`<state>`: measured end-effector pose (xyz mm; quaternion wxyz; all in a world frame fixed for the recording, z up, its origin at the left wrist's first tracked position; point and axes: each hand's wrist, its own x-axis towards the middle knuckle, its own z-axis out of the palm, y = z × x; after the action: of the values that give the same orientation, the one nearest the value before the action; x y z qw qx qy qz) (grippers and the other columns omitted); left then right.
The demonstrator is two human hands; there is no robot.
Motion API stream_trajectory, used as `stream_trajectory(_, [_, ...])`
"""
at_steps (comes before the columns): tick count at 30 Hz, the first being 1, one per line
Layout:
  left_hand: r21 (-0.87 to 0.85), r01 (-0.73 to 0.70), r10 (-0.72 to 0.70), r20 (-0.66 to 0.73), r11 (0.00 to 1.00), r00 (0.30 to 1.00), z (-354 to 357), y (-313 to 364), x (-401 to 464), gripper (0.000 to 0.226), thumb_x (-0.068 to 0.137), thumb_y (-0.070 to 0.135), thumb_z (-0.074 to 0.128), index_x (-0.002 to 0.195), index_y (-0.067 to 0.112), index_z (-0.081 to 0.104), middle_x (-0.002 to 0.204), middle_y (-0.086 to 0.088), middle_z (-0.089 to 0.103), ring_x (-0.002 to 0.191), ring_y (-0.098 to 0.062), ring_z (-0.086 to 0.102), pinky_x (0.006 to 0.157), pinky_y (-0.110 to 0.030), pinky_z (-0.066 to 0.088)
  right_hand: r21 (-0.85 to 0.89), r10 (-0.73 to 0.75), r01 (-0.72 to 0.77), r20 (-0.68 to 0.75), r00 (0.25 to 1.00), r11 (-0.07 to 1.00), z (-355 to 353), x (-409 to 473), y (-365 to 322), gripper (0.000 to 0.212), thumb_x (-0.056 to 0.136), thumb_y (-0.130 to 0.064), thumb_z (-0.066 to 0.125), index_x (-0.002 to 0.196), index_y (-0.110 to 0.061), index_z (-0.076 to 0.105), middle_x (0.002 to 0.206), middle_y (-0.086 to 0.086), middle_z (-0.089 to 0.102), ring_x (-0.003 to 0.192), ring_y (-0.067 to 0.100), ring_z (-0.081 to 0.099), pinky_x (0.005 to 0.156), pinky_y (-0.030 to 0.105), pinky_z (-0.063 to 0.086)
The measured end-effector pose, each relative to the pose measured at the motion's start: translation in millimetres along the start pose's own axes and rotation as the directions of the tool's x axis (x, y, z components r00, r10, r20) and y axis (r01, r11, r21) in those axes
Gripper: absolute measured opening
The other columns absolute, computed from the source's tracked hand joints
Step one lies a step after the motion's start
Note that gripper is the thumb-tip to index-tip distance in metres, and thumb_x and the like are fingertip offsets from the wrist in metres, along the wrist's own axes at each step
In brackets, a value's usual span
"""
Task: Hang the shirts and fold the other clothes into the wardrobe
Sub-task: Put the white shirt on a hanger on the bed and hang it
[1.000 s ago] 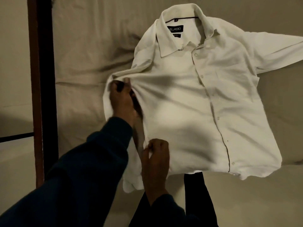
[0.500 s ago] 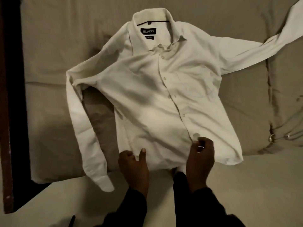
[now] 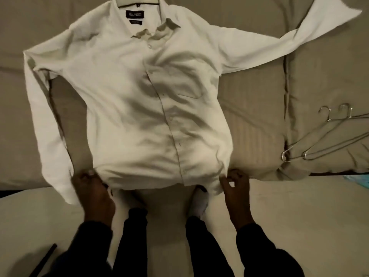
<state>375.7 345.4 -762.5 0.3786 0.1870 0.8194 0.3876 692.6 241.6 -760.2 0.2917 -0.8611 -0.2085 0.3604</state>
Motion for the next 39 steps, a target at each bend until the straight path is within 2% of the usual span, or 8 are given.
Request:
stream_trajectory(4, [-0.249, 0.252, -0.173, 0.301, 0.935, 0.938, -36, 15, 4, 0.030, 0.098, 0.054, 0.048, 0.088, 0.026, 0.055, 0.069, 0.011, 0.058, 0.060, 0.000, 0.055, 0.057, -0.011, 0.051, 0.312, 0.182, -0.394, 0.536, 0.824, 0.865, -26, -21, 5, 0.033, 0.104, -0.036, 0.042, 0.125, -0.023, 0.064, 0.117, -0.003, 0.073, 0.110, 0.015, 0.068, 0.094, 0.035, 0.053])
stream_trajectory(8, [0.189, -0.023, -0.060, 0.422, 0.982, 0.905, -37, -23, -8, 0.016, 0.103, 0.024, 0.053, 0.109, 0.017, 0.066, 0.108, -0.011, 0.067, 0.089, -0.023, 0.063, 0.069, -0.030, 0.053, 0.253, 0.163, -0.358, 0.565, 0.809, 0.899, -15, -18, 18, 0.027, 0.106, -0.023, 0.045, 0.123, -0.020, 0.067, 0.115, 0.000, 0.074, 0.111, 0.019, 0.068, 0.091, 0.033, 0.054])
stream_trajectory(12, [0.143, -0.036, -0.009, 0.299, 0.989, 0.954, -32, -45, -20, 0.025, 0.103, 0.036, 0.052, 0.115, 0.017, 0.062, 0.125, -0.013, 0.063, 0.114, -0.026, 0.058, 0.104, -0.046, 0.047, 0.314, 0.119, -0.373, 0.604, 0.788, 0.873, 3, -20, 16, 0.026, 0.090, -0.028, 0.062, 0.110, -0.013, 0.068, 0.109, 0.001, 0.074, 0.105, 0.018, 0.066, 0.091, 0.031, 0.051])
stream_trajectory(19, [0.176, -0.103, 0.037, 0.344, 0.979, 0.938, -21, -55, -33, 0.023, 0.103, 0.030, 0.052, 0.115, 0.012, 0.061, 0.105, -0.001, 0.063, 0.102, -0.022, 0.058, 0.085, -0.029, 0.048, 0.568, 0.228, -0.668, 0.655, 0.721, 0.480, 18, -17, 14, 0.033, 0.103, -0.034, 0.043, 0.127, -0.019, 0.061, 0.109, 0.008, 0.073, 0.095, 0.024, 0.067, 0.079, 0.037, 0.055])
stream_trajectory(25, [0.213, -0.079, 0.062, 0.082, 0.974, 0.995, -34, -68, -21, 0.026, 0.106, 0.032, 0.043, 0.093, 0.014, 0.056, 0.099, -0.011, 0.056, 0.092, -0.024, 0.051, 0.086, -0.047, 0.047, 0.544, 0.140, -0.582, 0.647, 0.750, 0.604, 12, -19, 13, 0.053, 0.081, -0.020, 0.073, 0.130, -0.006, 0.060, 0.127, 0.013, 0.066, 0.115, 0.027, 0.062, 0.086, 0.033, 0.056])
stream_trajectory(30, [0.262, -0.137, 0.156, -0.055, 0.955, 0.986, -63, -42, 4, 0.033, 0.107, 0.025, 0.042, 0.117, -0.001, 0.060, 0.116, -0.024, 0.060, 0.111, -0.030, 0.055, 0.096, -0.037, 0.041, 0.725, 0.020, -0.504, 0.562, 0.827, 0.470, -29, -14, 36, 0.038, 0.074, -0.030, 0.084, 0.101, -0.014, 0.062, 0.086, 0.000, 0.057, 0.067, 0.008, 0.053, 0.066, 0.022, 0.049])
stream_trajectory(34, [0.333, -0.075, 0.052, 0.077, 0.940, 0.996, -64, -52, 5, 0.035, 0.102, 0.026, 0.055, 0.121, -0.004, 0.055, 0.104, -0.029, 0.057, 0.097, -0.032, 0.059, 0.081, -0.031, 0.043, 0.361, 0.172, -0.411, 0.540, 0.824, 0.837, -20, -22, 46, 0.037, 0.088, -0.032, 0.067, 0.116, -0.008, 0.065, 0.095, 0.001, 0.069, 0.085, 0.018, 0.063, 0.076, 0.025, 0.051])
stream_trajectory(39, [0.400, -0.271, 0.288, 0.019, 0.876, 0.958, -46, -48, -4, 0.032, 0.095, 0.022, 0.067, 0.107, -0.005, 0.054, 0.089, -0.012, 0.048, 0.081, -0.023, 0.048, 0.073, -0.030, 0.038, 0.398, 0.059, -0.257, 0.446, 0.893, 0.881, 25, -17, 9, 0.023, 0.100, -0.019, 0.055, 0.115, -0.005, 0.066, 0.104, 0.005, 0.075, 0.094, 0.009, 0.070, 0.074, 0.017, 0.052])
